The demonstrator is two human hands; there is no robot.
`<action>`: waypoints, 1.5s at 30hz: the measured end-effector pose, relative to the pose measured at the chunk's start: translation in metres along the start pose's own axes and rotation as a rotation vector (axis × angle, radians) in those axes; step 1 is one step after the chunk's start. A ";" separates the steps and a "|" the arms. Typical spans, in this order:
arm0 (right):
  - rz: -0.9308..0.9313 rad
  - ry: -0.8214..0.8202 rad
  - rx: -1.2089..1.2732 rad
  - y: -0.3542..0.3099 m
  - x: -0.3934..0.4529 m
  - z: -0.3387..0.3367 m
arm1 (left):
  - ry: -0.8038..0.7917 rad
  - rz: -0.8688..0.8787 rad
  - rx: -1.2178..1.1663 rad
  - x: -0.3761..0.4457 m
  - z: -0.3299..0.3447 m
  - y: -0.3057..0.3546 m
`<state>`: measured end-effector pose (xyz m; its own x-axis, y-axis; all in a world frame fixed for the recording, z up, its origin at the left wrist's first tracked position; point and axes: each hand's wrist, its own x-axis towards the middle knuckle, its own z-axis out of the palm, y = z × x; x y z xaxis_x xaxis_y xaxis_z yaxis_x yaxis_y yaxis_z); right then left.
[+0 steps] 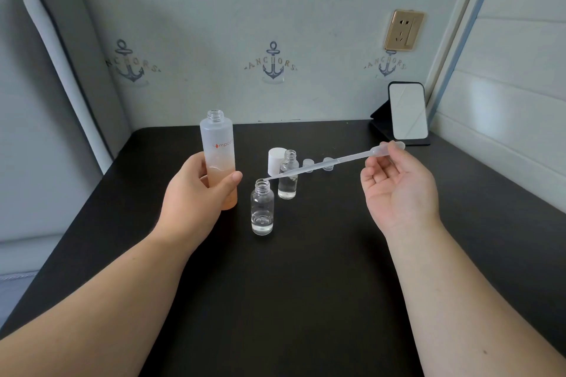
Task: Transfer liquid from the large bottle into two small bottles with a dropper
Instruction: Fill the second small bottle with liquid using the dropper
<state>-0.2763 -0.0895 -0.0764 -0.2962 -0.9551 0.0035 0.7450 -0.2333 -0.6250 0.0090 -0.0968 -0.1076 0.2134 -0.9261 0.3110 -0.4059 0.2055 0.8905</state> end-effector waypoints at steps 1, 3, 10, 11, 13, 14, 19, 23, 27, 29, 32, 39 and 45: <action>0.002 0.004 -0.002 0.000 0.000 0.000 | -0.002 -0.002 -0.023 -0.001 -0.001 0.000; 0.004 0.007 -0.008 0.000 0.001 0.001 | 0.018 0.011 -0.067 -0.003 -0.002 0.001; 0.007 -0.003 -0.030 0.000 0.001 0.000 | 0.300 0.198 -0.102 -0.014 -0.009 0.013; 0.008 -0.001 -0.034 0.000 0.001 0.000 | 0.305 0.223 -0.081 -0.016 -0.010 0.014; 0.011 0.004 -0.039 0.001 0.002 0.000 | 0.267 0.271 -0.039 -0.020 -0.009 0.016; 0.012 0.006 -0.040 0.000 0.002 0.000 | 0.232 0.288 -0.029 -0.022 -0.009 0.016; 0.017 0.011 -0.033 -0.001 0.001 -0.001 | -0.066 0.315 0.031 -0.027 -0.002 0.017; 0.015 0.012 -0.042 0.000 0.001 0.000 | -0.276 0.293 0.176 -0.027 0.000 0.017; 0.011 0.020 -0.050 -0.001 0.001 0.001 | -0.341 0.275 0.273 -0.027 0.003 0.016; 0.007 0.015 -0.053 -0.001 0.001 0.001 | -0.333 0.297 0.302 -0.026 0.003 0.015; -0.005 0.009 -0.048 -0.001 0.000 0.001 | -0.316 0.333 0.296 -0.025 0.001 0.015; -0.024 0.020 -0.026 -0.001 0.000 0.000 | -0.312 0.390 0.248 -0.026 0.002 0.016; -0.025 0.005 -0.043 -0.002 0.001 0.001 | -0.314 0.415 0.253 -0.024 0.002 0.013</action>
<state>-0.2773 -0.0898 -0.0745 -0.3173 -0.9482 0.0161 0.7107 -0.2491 -0.6579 -0.0030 -0.0723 -0.1040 -0.2674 -0.8413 0.4698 -0.6072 0.5257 0.5957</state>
